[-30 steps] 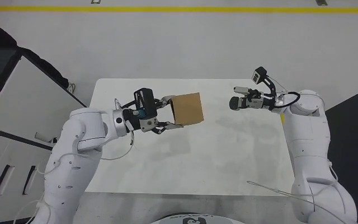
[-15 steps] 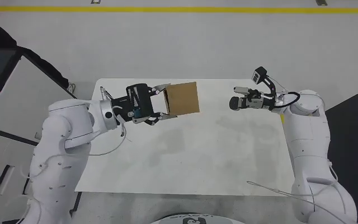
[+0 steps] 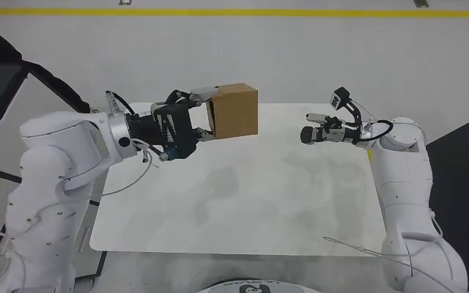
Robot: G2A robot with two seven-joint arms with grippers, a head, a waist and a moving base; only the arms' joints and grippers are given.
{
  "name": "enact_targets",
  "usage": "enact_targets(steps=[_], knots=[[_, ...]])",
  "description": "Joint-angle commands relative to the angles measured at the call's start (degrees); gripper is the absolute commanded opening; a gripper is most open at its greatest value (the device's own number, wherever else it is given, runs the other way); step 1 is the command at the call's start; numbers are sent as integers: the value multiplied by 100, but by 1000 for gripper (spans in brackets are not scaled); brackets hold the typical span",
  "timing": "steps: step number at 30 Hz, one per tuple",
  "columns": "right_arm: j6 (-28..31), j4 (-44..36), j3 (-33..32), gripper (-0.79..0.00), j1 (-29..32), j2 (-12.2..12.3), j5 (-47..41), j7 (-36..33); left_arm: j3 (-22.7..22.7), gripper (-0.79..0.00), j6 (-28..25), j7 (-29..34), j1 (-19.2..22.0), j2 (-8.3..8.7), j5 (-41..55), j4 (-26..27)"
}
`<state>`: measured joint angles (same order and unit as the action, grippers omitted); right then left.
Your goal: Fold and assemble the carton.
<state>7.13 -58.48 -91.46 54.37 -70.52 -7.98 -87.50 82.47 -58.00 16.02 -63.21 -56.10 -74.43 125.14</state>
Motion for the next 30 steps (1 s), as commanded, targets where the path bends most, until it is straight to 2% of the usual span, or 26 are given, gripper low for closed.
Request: enact_targets(steps=[1, 6, 15, 30], knots=[[0, 0, 0, 0, 0, 0, 0, 0, -1, -785, 34, -32, -14, -2, 20, -11], [0, 0, 0, 0, 0, 0, 0, 0, 153, -785, 0, -1001, -85, 56, 114, -426], [0, 0, 0, 0, 0, 0, 0, 0, 421, -785, 0, -2441, -287, 512, -320, -431], [0, 0, 0, 0, 0, 0, 0, 0, 421, -785, 0, -2441, -287, 512, -320, -431]])
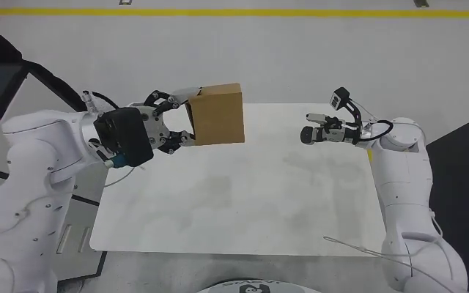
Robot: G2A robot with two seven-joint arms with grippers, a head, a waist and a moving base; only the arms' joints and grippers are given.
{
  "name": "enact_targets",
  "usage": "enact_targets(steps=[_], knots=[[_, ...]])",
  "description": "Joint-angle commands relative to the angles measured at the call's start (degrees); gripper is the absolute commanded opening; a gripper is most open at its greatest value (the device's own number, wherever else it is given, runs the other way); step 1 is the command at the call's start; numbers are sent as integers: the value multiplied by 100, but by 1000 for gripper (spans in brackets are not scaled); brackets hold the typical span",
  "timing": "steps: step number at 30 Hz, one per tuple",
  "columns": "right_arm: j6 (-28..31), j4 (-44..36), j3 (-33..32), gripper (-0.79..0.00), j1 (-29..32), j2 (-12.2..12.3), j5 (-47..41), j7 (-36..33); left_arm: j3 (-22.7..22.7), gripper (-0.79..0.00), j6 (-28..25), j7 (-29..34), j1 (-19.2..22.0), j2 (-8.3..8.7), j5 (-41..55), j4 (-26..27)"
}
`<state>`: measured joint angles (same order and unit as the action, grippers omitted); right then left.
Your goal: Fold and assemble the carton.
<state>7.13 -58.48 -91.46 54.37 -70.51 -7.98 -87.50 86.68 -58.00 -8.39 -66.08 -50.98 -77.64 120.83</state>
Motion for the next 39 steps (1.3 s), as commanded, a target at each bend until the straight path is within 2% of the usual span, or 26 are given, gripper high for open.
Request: enact_targets(steps=[1, 5, 9, 13, 21, 25, 32, 39], knots=[[0, 0, 0, 0, 0, 0, 0, 0, 0, -785, 0, 0, 0, 0, 0, 0], [0, 0, 0, 0, 0, 0, 0, 0, 3, -785, 31, -70, 7, -1, 44, 73], [0, 0, 0, 0, 0, 0, 0, 0, 189, -785, 0, -341, -19, 23, 291, 192], [0, 0, 0, 0, 0, 0, 0, 0, 433, -785, 0, -238, -76, 58, 395, 446], [0, 0, 0, 0, 0, 0, 0, 0, 438, -785, 99, -204, -107, 54, 399, 429], [0, 0, 0, 0, 0, 0, 0, 0, 300, -785, 445, -96, -226, 30, 723, 653], [0, 0, 0, 0, 0, 0, 0, 0, -87, -785, 879, 598, -105, 2, 1110, 969], [0, 0, 0, 0, 0, 0, 0, 0, -86, -785, 899, 701, -47, 4, 1061, 1046]])
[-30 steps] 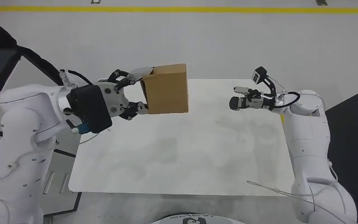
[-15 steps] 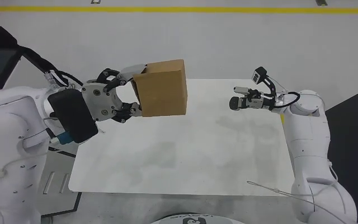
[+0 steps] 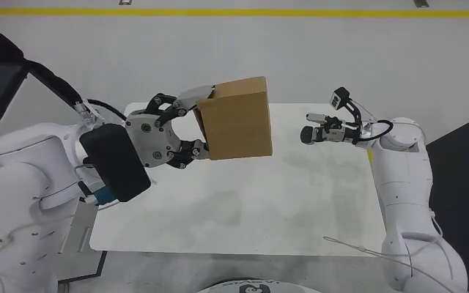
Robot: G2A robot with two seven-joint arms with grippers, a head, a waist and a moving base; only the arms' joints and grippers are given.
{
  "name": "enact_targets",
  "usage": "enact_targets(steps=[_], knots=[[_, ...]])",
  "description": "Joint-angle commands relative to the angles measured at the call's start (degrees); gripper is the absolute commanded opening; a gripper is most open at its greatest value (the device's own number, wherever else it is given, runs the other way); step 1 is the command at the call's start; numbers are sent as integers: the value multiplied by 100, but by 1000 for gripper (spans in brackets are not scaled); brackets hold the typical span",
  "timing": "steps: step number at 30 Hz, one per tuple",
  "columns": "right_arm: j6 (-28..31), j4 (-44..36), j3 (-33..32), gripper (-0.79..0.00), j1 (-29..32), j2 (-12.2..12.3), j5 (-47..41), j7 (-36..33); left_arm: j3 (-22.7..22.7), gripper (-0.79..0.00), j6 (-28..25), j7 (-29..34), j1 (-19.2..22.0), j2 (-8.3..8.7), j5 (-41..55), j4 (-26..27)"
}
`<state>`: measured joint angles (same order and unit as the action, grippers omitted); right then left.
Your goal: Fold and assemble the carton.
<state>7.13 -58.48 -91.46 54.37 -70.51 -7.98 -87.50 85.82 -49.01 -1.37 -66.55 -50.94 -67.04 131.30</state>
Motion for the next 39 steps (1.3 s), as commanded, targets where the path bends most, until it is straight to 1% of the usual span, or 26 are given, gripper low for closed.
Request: enact_targets(steps=[1, 3, 4, 6, 9, 10, 17, 18, 19, 20, 22, 23, 25, 26, 28, 36, 37, 39], knots=[[0, 0, 0, 0, 0, 0, 0, 0, 7, -785, 105, -18, -40, -6, 95, -21], [0, 0, 0, 0, 0, 0, 0, 0, 32, -785, 243, 203, -163, -6, 482, -135], [0, 0, 0, 0, 0, 0, 0, 0, 31, -785, 303, 388, -232, -3, 860, -185], [0, 0, 0, 0, 0, 0, 0, 0, -8, -785, 225, 1111, -368, 35, 1787, -246], [0, 0, 0, 0, 0, 0, 0, 0, 50, -785, 566, 2098, -463, 97, 3190, -188], [0, 0, 0, 0, 0, 0, 0, 0, 125, -785, 686, 2365, -423, 116, 3431, -105], [0, 0, 0, 0, 0, 0, 0, 0, 125, -785, 686, 2365, -423, 116, 3431, -105], [0, 0, 0, 0, 0, 0, 0, 0, 108, -785, 836, 2227, -478, 104, 3605, -176], [0, 0, 0, 0, 0, 0, 0, 0, 30, -785, 1124, 2086, -624, 85, 4054, -295], [0, 0, 0, 0, 0, 0, 0, 0, -36, -785, 1342, 2225, -728, 85, 4451, -307], [0, 0, 0, 0, 0, 0, 0, 0, -22, -785, 1856, 2501, -840, 92, 5311, -303], [0, 0, 0, 0, 0, 0, 0, 0, -1, -785, 2104, 2753, -875, 102, 5771, -251], [0, 0, 0, 0, 0, 0, 0, 0, 175, -785, 2655, 3024, -921, 116, 6400, -237], [0, 0, 0, 0, 0, 0, 0, 0, 236, -785, 2826, 3203, -930, 124, 6663, -132], [0, 0, 0, 0, 0, 0, 0, 0, 347, -785, 2937, 3469, -930, 138, 6971, -19], [0, 0, 0, 0, 0, 0, 0, 0, 329, -785, 2972, 3444, -963, 133, 7014, -40], [0, 0, 0, 0, 0, 0, 0, 0, 264, -785, 2929, 3528, -1026, 130, 7148, -58], [0, 0, 0, 0, 0, 0, 0, 0, 155, -785, 2556, 3752, -1136, 122, 7802, -179]])
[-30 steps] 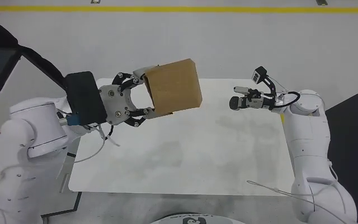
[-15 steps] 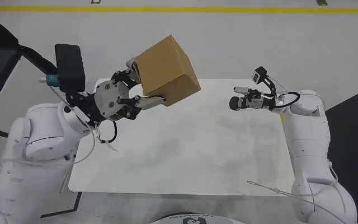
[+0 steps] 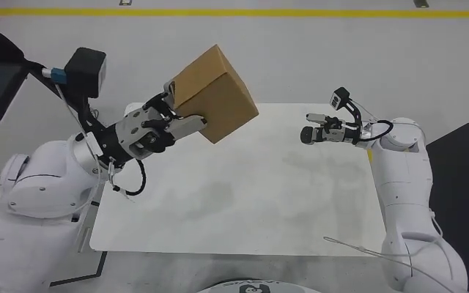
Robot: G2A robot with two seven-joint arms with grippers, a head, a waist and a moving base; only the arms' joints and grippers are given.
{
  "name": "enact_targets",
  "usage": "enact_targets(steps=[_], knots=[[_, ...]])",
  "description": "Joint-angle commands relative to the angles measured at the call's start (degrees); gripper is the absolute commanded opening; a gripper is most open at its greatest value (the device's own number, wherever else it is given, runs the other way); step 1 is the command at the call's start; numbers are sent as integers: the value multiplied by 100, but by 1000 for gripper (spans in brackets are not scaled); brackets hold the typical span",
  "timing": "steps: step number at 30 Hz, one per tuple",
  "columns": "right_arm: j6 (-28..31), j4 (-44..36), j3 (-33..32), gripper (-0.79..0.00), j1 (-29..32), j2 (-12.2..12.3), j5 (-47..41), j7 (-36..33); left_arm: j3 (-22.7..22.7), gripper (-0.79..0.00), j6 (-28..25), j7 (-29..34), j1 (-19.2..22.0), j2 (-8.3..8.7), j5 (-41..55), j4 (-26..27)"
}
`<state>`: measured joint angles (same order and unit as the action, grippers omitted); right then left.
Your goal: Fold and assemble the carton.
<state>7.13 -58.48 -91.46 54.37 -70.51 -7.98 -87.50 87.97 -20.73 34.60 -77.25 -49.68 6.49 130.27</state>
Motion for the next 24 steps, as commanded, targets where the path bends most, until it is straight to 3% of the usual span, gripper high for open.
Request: enact_targets(steps=[1, 5, 15, 24], knots=[[0, 0, 0, 0, 0, 0, 0, 0, -78, -785, -471, 329, -104, -3, 794, -142], [0, 0, 0, 0, 0, 0, 0, 0, -26, -785, -1077, 1113, -205, 20, 1794, -467], [0, 0, 0, 0, 0, 0, 0, 0, -75, -785, -1211, 1079, -245, -3, 2250, -514], [0, 0, 0, 0, 0, 0, 0, 0, -611, -785, -2267, 1499, -251, -108, 3886, -976]])
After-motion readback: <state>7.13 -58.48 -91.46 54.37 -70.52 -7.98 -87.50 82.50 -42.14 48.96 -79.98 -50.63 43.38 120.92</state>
